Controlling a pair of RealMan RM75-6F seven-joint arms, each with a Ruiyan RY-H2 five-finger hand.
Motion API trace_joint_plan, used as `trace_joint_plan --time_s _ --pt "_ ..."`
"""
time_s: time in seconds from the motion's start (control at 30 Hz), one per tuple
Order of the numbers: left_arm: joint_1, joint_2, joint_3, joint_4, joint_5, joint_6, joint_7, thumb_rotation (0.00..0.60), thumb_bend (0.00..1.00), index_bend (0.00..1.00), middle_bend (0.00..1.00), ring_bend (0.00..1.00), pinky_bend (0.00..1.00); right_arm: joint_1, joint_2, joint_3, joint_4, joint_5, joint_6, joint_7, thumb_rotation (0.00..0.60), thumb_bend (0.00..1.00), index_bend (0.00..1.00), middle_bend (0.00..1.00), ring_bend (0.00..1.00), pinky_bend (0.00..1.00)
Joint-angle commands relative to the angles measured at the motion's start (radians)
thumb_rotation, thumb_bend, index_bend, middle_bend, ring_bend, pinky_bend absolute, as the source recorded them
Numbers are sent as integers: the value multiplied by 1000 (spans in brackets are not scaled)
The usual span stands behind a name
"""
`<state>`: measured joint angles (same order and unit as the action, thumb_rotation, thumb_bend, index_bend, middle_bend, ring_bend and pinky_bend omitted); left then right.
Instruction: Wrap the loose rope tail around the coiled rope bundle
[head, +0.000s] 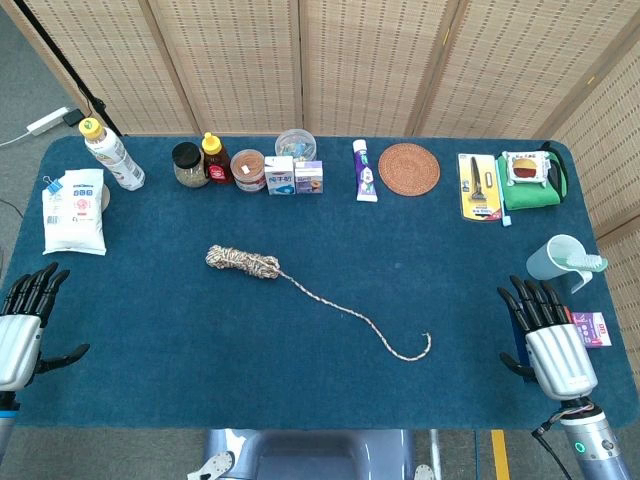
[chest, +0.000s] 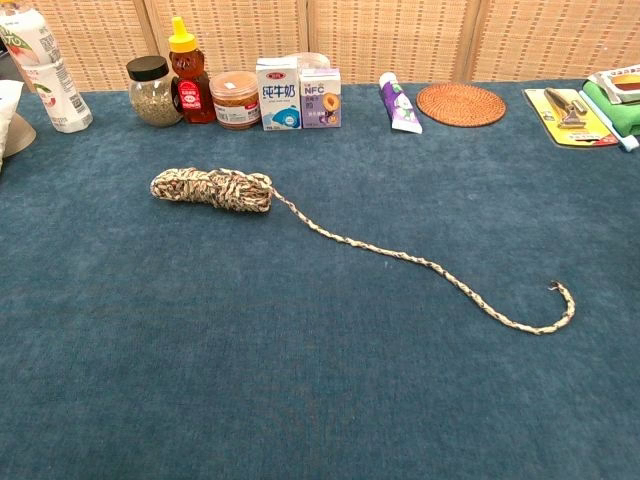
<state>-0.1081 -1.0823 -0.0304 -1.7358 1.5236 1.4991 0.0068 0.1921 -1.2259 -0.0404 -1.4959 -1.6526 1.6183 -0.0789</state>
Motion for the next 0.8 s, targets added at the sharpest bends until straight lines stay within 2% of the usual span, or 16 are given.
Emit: trace_joint_plan --time_s 0.03,0.27,0.53,0.6,0.73,0.8 --pt "1 -1 2 -2 2 -1 3 600 55 0 0 0 0 -9 -2 12 -6 9 2 17 600 0 0 0 0 0" --pt "4 -7 7 -2 7 -3 15 600 55 0 0 0 0 -2 -13 10 -12 15 -51 32 600 0 0 0 0 0" --pt "0 -10 -4 -2 -7 -7 16 600 55 0 0 0 0 55 -22 -1 -56 22 -201 43 600 0 3 0 0 0" --pt "0 -11 -7 -2 -12 -8 21 600 55 0 0 0 0 69 -25 -2 -77 26 -237 39 600 0 43 0 0 0" --pt "-2 -12 -9 -5 -17 -12 22 600 55 0 0 0 0 93 -37 -2 -112 41 -301 27 600 0 217 0 0 0" --pt "-5 -13 -11 -3 -23 -20 23 600 55 0 0 0 0 105 -46 0 -127 52 -331 17 600 0 264 0 0 0"
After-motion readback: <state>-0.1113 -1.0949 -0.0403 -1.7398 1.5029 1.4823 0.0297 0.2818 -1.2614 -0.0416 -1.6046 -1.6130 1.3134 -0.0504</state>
